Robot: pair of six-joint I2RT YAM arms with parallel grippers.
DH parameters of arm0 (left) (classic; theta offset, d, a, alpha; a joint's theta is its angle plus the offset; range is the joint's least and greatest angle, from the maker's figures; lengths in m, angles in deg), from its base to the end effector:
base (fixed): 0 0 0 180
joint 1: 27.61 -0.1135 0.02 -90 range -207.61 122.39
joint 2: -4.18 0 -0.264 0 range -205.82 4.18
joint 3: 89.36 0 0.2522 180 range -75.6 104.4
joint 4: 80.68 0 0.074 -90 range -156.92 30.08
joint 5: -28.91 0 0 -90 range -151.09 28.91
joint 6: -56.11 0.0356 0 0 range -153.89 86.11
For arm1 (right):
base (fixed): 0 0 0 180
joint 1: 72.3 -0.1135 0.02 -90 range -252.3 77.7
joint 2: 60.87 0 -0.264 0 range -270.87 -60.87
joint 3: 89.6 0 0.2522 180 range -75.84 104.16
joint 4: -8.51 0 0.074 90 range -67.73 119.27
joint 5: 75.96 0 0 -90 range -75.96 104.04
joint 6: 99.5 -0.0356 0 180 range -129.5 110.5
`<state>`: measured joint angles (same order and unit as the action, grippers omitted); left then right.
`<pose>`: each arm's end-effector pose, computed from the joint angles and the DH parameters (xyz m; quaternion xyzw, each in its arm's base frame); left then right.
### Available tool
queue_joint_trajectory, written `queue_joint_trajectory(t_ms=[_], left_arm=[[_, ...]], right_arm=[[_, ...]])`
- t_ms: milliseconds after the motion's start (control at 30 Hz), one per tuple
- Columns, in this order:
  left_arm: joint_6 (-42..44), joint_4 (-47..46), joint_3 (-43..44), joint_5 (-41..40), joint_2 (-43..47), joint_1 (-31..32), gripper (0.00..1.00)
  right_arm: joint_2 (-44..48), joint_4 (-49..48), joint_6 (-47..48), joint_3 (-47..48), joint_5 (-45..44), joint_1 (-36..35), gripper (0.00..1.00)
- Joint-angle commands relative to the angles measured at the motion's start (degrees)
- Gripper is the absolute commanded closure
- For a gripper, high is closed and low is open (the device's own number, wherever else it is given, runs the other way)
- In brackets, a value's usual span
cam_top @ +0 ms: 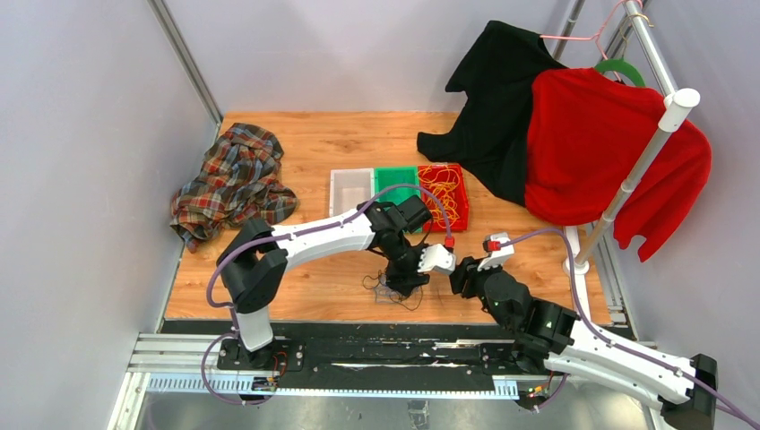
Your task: Untangle the cables
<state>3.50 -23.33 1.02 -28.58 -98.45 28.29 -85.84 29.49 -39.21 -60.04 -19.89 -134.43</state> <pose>0.1862 -0.3092 0.2201 0.7210 0.6126 -0.2992 0.1235 0.0790 0.1069 0.2159 -0.0459 0.7842 0.2491 0.5665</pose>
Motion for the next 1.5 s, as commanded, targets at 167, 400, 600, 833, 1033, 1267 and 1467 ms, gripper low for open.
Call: queue_joint_trajectory(t_ms=[167, 400, 600, 833, 1033, 1267, 1467], left_arm=[[4.1, 0.2, -0.9, -5.5, -0.3, 0.9, 0.74], [2.9, 4.1, 2.0, -11.0, 5.1, 0.8, 0.99], [0.4, 12.2, 5.4, -9.5, 13.2, 0.5, 0.99], [-1.9, 15.7, 10.2, -10.5, 16.8, 0.5, 0.99], [-2.6, 17.4, 19.0, -12.4, 19.6, 0.5, 0.99], [-3.8, 18.0, 27.8, -12.8, 20.6, 0.5, 1.00], [-5.2, 18.3, 31.0, -12.7, 21.6, 0.5, 1.00]], right_arm=[[1.5, 2.6, -0.5, -0.1, -2.7, -0.4, 0.57], [0.7, -0.5, 1.0, 0.1, -1.1, -0.4, 0.59], [-0.9, -5.7, 5.6, 1.3, 0.8, -0.5, 0.47], [-3.5, -11.6, 9.0, 2.4, 9.5, -0.4, 0.35], [-8.9, -22.3, 13.5, 4.6, 17.6, -0.5, 0.32], [-22.3, -38.4, 16.5, 9.1, 23.5, -2.0, 0.32], [-31.0, -43.3, 17.4, 11.4, 19.1, -2.2, 0.34]])
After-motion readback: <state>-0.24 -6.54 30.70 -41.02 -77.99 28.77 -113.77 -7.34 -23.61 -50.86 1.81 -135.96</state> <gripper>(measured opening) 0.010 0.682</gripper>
